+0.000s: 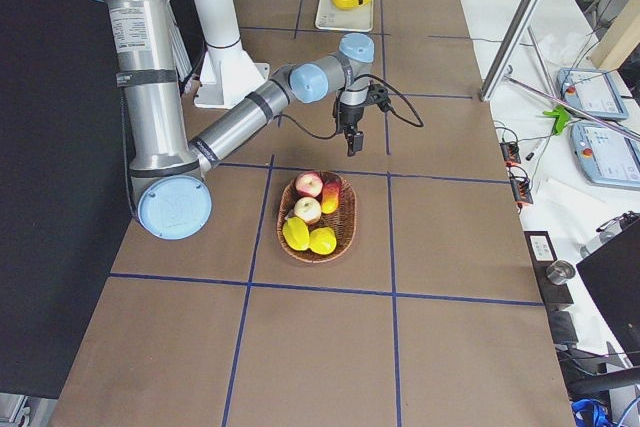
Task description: Transfer all bananas from basket to plate
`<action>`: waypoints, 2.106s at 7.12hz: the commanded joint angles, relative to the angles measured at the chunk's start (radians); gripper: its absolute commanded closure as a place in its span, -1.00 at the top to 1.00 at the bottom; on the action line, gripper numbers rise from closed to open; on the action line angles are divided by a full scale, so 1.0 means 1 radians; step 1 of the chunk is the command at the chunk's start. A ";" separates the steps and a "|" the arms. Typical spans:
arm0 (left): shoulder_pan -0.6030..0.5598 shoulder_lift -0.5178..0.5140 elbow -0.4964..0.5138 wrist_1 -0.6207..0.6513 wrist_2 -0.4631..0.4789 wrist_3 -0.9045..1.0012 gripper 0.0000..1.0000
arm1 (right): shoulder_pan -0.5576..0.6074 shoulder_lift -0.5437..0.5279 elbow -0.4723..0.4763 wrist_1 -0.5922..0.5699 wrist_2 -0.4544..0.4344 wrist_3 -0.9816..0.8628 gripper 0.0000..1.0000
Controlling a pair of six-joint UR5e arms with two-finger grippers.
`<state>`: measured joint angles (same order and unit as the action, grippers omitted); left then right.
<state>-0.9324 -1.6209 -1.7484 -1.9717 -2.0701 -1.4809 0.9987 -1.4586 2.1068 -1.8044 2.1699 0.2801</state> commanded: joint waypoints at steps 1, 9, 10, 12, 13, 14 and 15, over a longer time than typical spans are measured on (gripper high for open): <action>-0.006 0.004 0.098 -0.113 0.013 -0.071 -0.96 | 0.008 -0.011 0.002 0.000 0.001 -0.021 0.99; -0.048 0.035 0.129 -0.194 0.010 0.094 1.00 | 0.011 -0.015 0.002 0.000 0.001 -0.022 0.99; -0.112 0.035 0.118 -0.171 -0.063 0.159 1.00 | 0.036 -0.017 0.001 0.000 0.010 -0.035 0.99; -0.221 0.079 0.107 -0.171 -0.151 0.444 1.00 | 0.143 -0.076 -0.004 -0.001 0.072 -0.190 0.99; -0.276 0.120 0.103 -0.171 -0.181 0.623 1.00 | 0.208 -0.118 -0.016 -0.003 0.083 -0.299 0.99; -0.301 0.175 0.086 -0.170 -0.186 0.816 1.00 | 0.277 -0.143 -0.042 -0.003 0.111 -0.405 0.99; -0.334 0.217 0.078 -0.170 -0.197 0.988 1.00 | 0.340 -0.160 -0.072 -0.006 0.123 -0.494 0.99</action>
<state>-1.2237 -1.4598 -1.6581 -2.1421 -2.2514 -0.7162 1.2565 -1.5899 2.0682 -1.8076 2.2715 -0.0922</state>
